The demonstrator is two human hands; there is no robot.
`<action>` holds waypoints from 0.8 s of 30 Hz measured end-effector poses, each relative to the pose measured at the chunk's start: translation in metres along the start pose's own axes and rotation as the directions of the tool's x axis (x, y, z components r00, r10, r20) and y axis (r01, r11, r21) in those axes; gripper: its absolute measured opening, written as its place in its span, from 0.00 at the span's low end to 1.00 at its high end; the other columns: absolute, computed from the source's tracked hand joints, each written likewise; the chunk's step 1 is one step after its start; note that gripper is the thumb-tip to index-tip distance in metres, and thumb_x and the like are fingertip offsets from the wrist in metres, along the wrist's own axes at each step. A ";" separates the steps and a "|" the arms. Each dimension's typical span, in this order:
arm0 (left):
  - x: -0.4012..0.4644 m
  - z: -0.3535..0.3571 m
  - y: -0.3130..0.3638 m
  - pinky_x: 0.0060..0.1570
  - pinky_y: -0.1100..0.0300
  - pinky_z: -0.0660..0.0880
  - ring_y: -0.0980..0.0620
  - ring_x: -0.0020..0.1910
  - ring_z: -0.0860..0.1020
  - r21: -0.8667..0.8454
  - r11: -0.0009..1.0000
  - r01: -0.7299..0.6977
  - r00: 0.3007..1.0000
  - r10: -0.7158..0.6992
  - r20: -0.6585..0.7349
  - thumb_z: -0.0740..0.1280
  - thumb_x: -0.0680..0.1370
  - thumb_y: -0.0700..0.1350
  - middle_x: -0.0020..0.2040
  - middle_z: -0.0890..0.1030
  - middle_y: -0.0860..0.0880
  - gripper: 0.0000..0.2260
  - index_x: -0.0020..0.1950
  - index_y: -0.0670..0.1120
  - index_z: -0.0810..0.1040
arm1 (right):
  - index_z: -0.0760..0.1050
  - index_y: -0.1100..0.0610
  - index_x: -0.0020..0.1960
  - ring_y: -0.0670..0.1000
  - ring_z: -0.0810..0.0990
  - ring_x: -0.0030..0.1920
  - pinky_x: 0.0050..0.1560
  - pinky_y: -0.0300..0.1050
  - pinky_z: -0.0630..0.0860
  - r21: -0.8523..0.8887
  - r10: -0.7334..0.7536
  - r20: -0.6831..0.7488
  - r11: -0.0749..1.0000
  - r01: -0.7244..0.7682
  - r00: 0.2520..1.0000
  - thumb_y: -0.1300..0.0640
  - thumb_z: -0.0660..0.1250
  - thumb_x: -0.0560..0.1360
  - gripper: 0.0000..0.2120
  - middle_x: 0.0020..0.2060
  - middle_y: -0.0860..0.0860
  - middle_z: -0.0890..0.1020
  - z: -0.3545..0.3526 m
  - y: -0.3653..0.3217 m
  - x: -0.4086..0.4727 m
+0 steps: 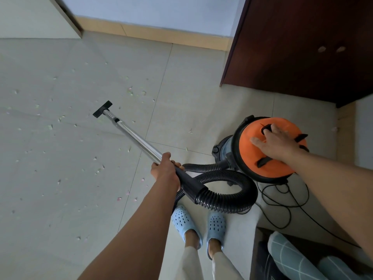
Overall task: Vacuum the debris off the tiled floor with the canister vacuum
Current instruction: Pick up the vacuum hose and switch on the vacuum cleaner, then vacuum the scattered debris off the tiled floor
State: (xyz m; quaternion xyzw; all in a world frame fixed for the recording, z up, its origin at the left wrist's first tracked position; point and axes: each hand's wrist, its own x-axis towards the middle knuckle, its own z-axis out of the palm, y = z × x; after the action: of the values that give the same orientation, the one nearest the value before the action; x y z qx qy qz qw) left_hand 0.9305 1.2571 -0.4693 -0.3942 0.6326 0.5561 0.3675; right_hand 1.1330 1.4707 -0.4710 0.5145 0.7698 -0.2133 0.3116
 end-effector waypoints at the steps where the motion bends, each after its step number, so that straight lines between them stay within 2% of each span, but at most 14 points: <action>1: 0.001 0.000 -0.001 0.23 0.63 0.69 0.51 0.23 0.68 -0.001 1.000 0.000 1.000 0.000 0.003 0.69 0.76 0.40 0.30 0.70 0.46 0.09 0.53 0.44 0.70 | 0.58 0.60 0.82 0.62 0.51 0.82 0.79 0.60 0.49 -0.001 -0.002 -0.006 1.000 0.002 1.000 0.36 0.52 0.83 0.36 0.83 0.59 0.52 0.000 0.000 0.003; 4: 0.002 0.001 -0.002 0.23 0.63 0.69 0.51 0.23 0.68 0.004 1.000 0.003 1.000 -0.003 0.002 0.69 0.76 0.40 0.30 0.70 0.46 0.09 0.51 0.44 0.70 | 0.62 0.62 0.79 0.62 0.64 0.76 0.78 0.62 0.55 0.054 -0.024 -0.029 0.998 0.025 0.999 0.37 0.56 0.81 0.36 0.76 0.59 0.67 0.001 0.007 0.016; 6: 0.003 0.001 -0.001 0.23 0.63 0.69 0.51 0.24 0.68 0.007 1.000 0.001 1.000 -0.001 0.001 0.69 0.76 0.40 0.30 0.70 0.46 0.08 0.50 0.45 0.70 | 0.62 0.62 0.78 0.59 0.73 0.70 0.78 0.62 0.56 0.131 -0.035 -0.031 0.991 0.039 0.999 0.35 0.55 0.81 0.37 0.66 0.58 0.78 0.003 0.011 0.023; 7: 0.003 -0.001 -0.001 0.23 0.63 0.69 0.51 0.24 0.68 0.010 1.000 -0.004 1.000 0.004 -0.002 0.68 0.76 0.40 0.30 0.70 0.46 0.07 0.49 0.45 0.70 | 0.62 0.62 0.78 0.58 0.75 0.68 0.78 0.62 0.55 0.136 -0.037 -0.013 0.990 0.039 0.999 0.35 0.54 0.80 0.37 0.62 0.57 0.81 0.002 0.011 0.024; 10: 0.001 -0.006 0.003 0.22 0.64 0.69 0.51 0.23 0.68 0.009 1.000 -0.005 1.000 0.005 0.003 0.68 0.77 0.40 0.30 0.70 0.46 0.08 0.45 0.45 0.69 | 0.64 0.63 0.76 0.59 0.70 0.72 0.78 0.61 0.56 -0.011 -0.061 -0.050 0.998 0.061 0.997 0.37 0.52 0.82 0.34 0.69 0.60 0.77 0.000 -0.001 0.021; 12: -0.001 -0.010 0.007 0.22 0.64 0.69 0.51 0.24 0.68 0.007 1.000 -0.010 1.000 0.010 0.011 0.68 0.77 0.41 0.30 0.70 0.46 0.08 0.46 0.45 0.69 | 0.69 0.61 0.72 0.59 0.71 0.71 0.75 0.59 0.64 -0.087 -0.202 -0.188 0.978 0.189 0.961 0.43 0.54 0.84 0.27 0.69 0.60 0.75 0.003 -0.027 0.007; 13: -0.002 -0.013 0.011 0.22 0.64 0.70 0.50 0.24 0.69 0.003 1.000 -0.011 1.000 0.011 0.015 0.68 0.77 0.41 0.30 0.70 0.46 0.07 0.46 0.45 0.69 | 0.73 0.59 0.68 0.58 0.74 0.68 0.69 0.57 0.70 -0.056 -0.298 -0.222 0.955 0.293 0.928 0.45 0.55 0.84 0.22 0.66 0.58 0.78 0.008 -0.045 -0.004; 14: -0.003 -0.016 0.014 0.22 0.64 0.70 0.50 0.24 0.69 -0.007 1.000 -0.010 1.000 0.010 0.022 0.68 0.77 0.41 0.31 0.71 0.46 0.07 0.47 0.45 0.69 | 0.76 0.57 0.64 0.56 0.77 0.63 0.63 0.55 0.74 0.003 -0.388 -0.183 0.918 0.396 0.903 0.46 0.55 0.85 0.19 0.62 0.55 0.81 0.015 -0.064 -0.017; 16: -0.006 -0.023 0.023 0.22 0.64 0.70 0.50 0.24 0.69 -0.029 1.000 -0.011 0.999 0.012 0.036 0.69 0.77 0.41 0.31 0.71 0.46 0.07 0.48 0.44 0.70 | 0.79 0.55 0.55 0.52 0.81 0.52 0.54 0.52 0.77 0.125 -0.556 0.042 0.828 0.547 0.830 0.45 0.55 0.85 0.18 0.51 0.50 0.84 0.038 -0.094 -0.037; 18: -0.008 -0.032 0.032 0.22 0.64 0.71 0.50 0.24 0.70 -0.043 0.999 -0.021 0.999 0.023 0.040 0.69 0.76 0.41 0.30 0.72 0.46 0.08 0.50 0.42 0.71 | 0.76 0.51 0.40 0.49 0.76 0.39 0.46 0.49 0.72 0.204 -0.610 0.306 0.792 0.576 0.731 0.43 0.56 0.83 0.20 0.36 0.46 0.79 0.061 -0.114 -0.054; 19: -0.008 -0.039 0.037 0.22 0.64 0.71 0.50 0.24 0.70 -0.040 0.999 -0.034 0.999 0.035 0.035 0.69 0.76 0.41 0.30 0.72 0.46 0.08 0.50 0.42 0.72 | 0.74 0.49 0.37 0.49 0.75 0.37 0.47 0.48 0.72 0.194 -0.584 0.419 0.806 0.560 0.695 0.43 0.55 0.83 0.21 0.34 0.45 0.77 0.070 -0.118 -0.059; 20: -0.007 -0.047 0.042 0.23 0.63 0.71 0.50 0.24 0.70 -0.035 0.998 -0.049 0.998 0.050 0.029 0.70 0.76 0.41 0.30 0.72 0.46 0.08 0.50 0.42 0.72 | 0.78 0.49 0.39 0.48 0.78 0.39 0.51 0.47 0.74 0.162 -0.535 0.510 0.829 0.535 0.674 0.42 0.54 0.84 0.22 0.36 0.46 0.80 0.077 -0.119 -0.065; 22: -0.003 -0.064 0.051 0.23 0.62 0.71 0.50 0.24 0.70 -0.024 0.996 -0.090 0.996 0.091 0.018 0.70 0.76 0.42 0.30 0.72 0.46 0.07 0.49 0.42 0.72 | 0.86 0.56 0.51 0.50 0.84 0.50 0.63 0.49 0.76 0.102 -0.393 0.613 0.900 0.425 0.686 0.40 0.54 0.83 0.27 0.48 0.50 0.87 0.084 -0.112 -0.069; 24: 0.002 -0.082 0.058 0.23 0.62 0.71 0.50 0.24 0.69 -0.019 0.990 -0.139 0.990 0.139 0.002 0.69 0.77 0.41 0.30 0.72 0.46 0.07 0.48 0.43 0.71 | 0.86 0.58 0.53 0.53 0.84 0.52 0.65 0.53 0.75 0.027 -0.230 0.694 0.955 0.294 0.682 0.35 0.55 0.80 0.31 0.51 0.54 0.87 0.090 -0.104 -0.071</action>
State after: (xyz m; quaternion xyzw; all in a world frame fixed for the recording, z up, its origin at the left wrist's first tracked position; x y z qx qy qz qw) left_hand 0.8746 1.1799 -0.4376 -0.3515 0.6529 0.5869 0.3251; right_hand 1.0795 1.3265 -0.4849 0.2682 0.6720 -0.3983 0.5637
